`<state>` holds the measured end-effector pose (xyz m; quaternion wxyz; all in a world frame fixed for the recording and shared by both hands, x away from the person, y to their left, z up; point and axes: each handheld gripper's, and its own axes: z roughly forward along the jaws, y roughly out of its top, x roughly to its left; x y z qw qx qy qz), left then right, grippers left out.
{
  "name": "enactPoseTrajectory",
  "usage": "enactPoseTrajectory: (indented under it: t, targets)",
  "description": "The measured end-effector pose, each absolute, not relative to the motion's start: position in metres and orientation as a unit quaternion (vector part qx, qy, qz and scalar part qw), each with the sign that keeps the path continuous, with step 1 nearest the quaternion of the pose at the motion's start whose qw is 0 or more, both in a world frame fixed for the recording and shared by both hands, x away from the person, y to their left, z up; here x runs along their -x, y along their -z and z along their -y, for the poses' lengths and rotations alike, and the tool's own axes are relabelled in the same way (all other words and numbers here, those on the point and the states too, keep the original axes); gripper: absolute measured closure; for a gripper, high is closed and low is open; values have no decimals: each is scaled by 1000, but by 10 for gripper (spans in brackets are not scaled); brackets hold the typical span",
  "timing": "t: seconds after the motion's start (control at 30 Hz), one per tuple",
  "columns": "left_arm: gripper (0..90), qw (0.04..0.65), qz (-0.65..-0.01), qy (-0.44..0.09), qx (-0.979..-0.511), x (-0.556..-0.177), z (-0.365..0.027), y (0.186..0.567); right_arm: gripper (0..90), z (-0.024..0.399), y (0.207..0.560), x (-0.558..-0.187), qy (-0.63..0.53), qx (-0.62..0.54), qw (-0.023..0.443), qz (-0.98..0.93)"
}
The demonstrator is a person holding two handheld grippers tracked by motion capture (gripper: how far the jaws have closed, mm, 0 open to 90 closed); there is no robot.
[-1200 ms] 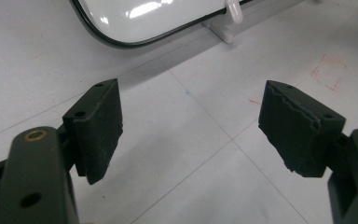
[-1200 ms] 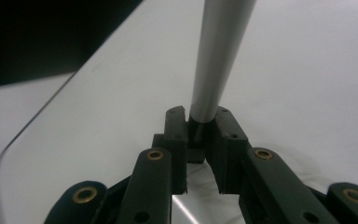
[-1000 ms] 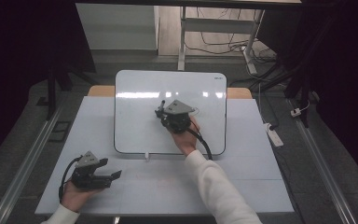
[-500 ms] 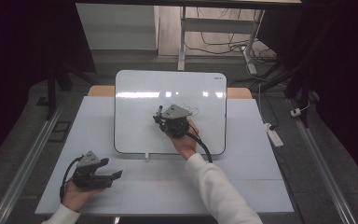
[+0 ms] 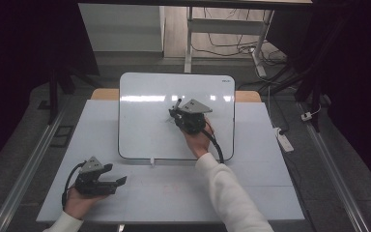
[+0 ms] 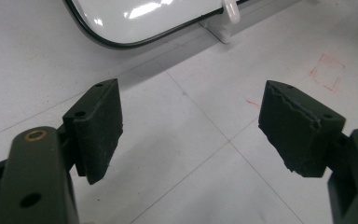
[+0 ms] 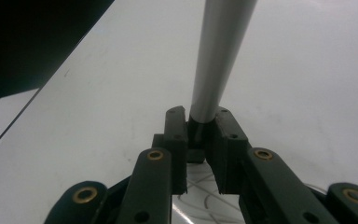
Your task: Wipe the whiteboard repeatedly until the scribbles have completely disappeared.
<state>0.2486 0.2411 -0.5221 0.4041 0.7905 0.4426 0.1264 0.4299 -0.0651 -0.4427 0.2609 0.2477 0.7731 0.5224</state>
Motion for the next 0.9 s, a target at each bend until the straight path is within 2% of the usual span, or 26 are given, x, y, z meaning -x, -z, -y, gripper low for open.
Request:
enactPoseTrajectory:
  t: [0.07, 0.13, 0.3, 0.47, 0.67, 0.8, 0.9]
  targets:
    - [223, 404, -442, -126, -791, -249, -241, 522, 776, 56, 449, -423, -511, -217, 245, -795]
    - [223, 404, -441, -126, -791, -249, -241, 523, 776, 47, 454, -417, -498, -188, 252, -808]
    - [223, 406, -442, -127, -790, -248, -242, 522, 776, 61, 441, -434, -527, -240, 268, -770]
    - [223, 404, -442, -127, -791, -250, -242, 523, 776, 50, 445, -428, -503, -195, 275, -796]
    - [223, 408, -442, -128, -789, -248, -242, 522, 776, 64, 432, -444, -527, -251, 296, -756]
    - [223, 404, -441, -127, -791, -250, -242, 523, 776, 52, 439, -437, -522, -218, 270, -779]
    - [224, 407, -441, -128, -790, -249, -242, 522, 776, 57, 436, -438, -514, -225, 289, -775]
